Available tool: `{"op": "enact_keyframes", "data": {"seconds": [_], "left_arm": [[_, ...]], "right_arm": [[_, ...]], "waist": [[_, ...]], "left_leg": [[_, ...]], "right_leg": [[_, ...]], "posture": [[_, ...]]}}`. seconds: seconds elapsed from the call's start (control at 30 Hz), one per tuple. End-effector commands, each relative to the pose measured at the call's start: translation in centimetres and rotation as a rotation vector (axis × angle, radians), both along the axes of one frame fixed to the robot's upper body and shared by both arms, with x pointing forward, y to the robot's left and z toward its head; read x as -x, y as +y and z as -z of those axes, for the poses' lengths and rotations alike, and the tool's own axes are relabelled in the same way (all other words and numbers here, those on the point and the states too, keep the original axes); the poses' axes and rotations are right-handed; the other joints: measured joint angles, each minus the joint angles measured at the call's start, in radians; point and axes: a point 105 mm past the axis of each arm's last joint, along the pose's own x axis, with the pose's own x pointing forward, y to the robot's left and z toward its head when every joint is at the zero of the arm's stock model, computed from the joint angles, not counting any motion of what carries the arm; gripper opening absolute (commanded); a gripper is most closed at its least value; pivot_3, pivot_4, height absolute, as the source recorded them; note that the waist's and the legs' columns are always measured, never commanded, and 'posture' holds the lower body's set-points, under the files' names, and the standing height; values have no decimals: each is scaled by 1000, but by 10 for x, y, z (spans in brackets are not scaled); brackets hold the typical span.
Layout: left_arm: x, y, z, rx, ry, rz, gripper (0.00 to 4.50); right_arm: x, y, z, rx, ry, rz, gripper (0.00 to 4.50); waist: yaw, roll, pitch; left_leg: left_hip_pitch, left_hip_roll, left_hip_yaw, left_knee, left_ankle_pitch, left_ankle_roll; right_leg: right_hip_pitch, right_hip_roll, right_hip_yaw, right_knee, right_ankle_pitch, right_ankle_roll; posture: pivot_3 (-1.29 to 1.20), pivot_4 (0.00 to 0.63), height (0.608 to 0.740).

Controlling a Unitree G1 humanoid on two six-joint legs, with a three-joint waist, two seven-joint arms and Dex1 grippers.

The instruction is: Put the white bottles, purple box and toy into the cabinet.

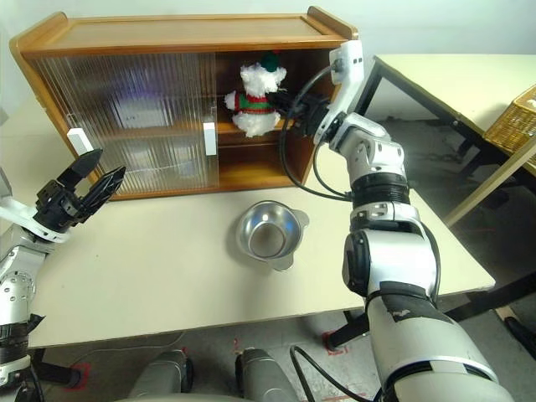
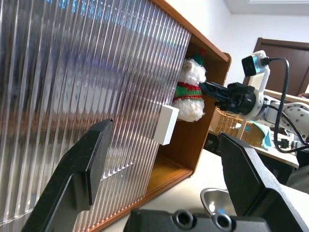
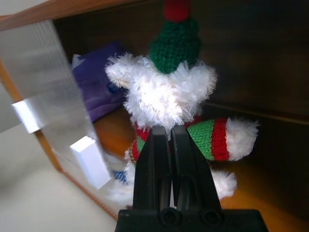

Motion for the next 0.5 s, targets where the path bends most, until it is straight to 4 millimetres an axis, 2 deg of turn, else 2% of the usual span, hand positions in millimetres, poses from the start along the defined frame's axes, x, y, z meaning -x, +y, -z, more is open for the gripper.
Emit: {"op": "enact_keyframes", "data": {"seconds": [0.03,0.5], "left_arm": [[3,0,-2,-7,-13,-6,4500],[5,1,-2,-3,-14,-23,4500]], "right_arm": [[-11,1,9,33,16,84,13],[-25,3,7,44,-16,214,13]], "waist": [[0,0,0],[8,0,0]], "left_leg": [[0,0,0,0,0,0],[-1,1,0,0,-1,-2]], "right_leg": [[0,0,0,0,0,0],[-1,0,0,0,0,-2]], "posture": [[21,38,740],[37,40,740]]}}
